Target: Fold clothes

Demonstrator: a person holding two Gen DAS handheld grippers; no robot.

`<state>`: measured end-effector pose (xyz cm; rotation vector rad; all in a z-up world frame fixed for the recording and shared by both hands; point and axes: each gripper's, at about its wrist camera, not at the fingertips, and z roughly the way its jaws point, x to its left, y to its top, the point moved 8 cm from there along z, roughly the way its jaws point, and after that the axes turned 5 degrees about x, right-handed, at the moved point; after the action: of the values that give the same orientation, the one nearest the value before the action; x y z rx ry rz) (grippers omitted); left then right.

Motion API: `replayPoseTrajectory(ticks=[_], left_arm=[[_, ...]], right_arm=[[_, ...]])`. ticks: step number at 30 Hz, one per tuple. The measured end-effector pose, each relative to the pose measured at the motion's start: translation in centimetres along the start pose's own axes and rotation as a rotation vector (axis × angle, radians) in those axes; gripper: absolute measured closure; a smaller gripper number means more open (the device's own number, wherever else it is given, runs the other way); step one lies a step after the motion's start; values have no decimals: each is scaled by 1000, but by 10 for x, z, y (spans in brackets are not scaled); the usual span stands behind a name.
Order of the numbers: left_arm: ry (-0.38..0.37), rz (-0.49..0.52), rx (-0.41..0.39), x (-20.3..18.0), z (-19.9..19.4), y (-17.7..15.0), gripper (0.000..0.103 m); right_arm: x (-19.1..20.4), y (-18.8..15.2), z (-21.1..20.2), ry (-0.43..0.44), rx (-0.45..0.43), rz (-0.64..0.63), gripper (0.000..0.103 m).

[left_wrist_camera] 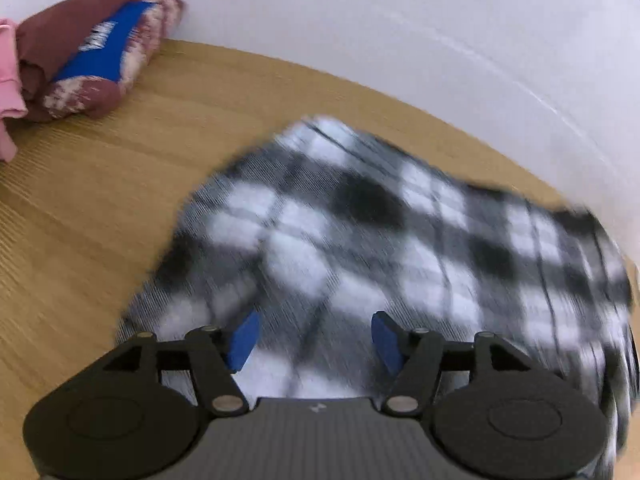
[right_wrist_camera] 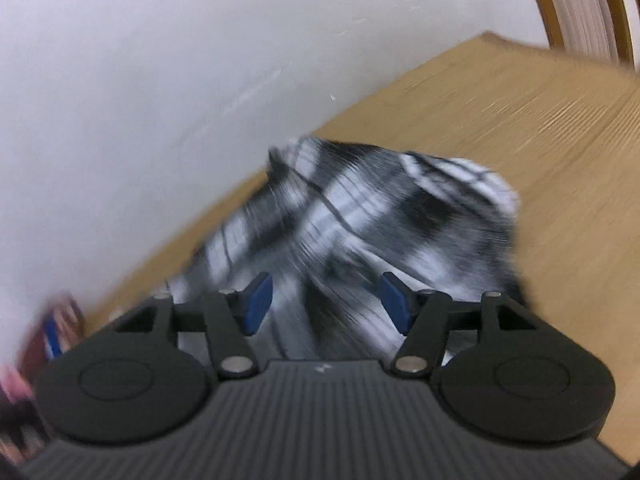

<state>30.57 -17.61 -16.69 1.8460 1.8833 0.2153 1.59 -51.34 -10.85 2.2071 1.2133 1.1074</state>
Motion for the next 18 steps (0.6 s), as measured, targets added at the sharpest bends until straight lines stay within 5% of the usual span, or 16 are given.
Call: replayPoseTrajectory(ticks=[3,6,9,14,15,17,18], left_arm=[[-44,67,82,-32,0,-52,36],[-174,175,195,-81,2,-102,37],[-255,368,222,-143,-3,-142,37],[-355,677,163,-231,-24,-181,36],[-379,727,149,-247,-29,-188,35],[-410,817,120,-276,-35,-201,33],[-424,862,104,-287,-37,-209,33]], right_arm=[[-24,-34,-29,-36,93,-117,40],[-54,-65,-51,-66,192,-166,40],[-84,-83,-59,-83,249,-114,40],[-101,-95,-53,90,342,116,43],[-100,-95,-51,97,334,107,48],[-94,-93,-49,114,341,86,88],[-91,-90,-50,131,345,93,88]])
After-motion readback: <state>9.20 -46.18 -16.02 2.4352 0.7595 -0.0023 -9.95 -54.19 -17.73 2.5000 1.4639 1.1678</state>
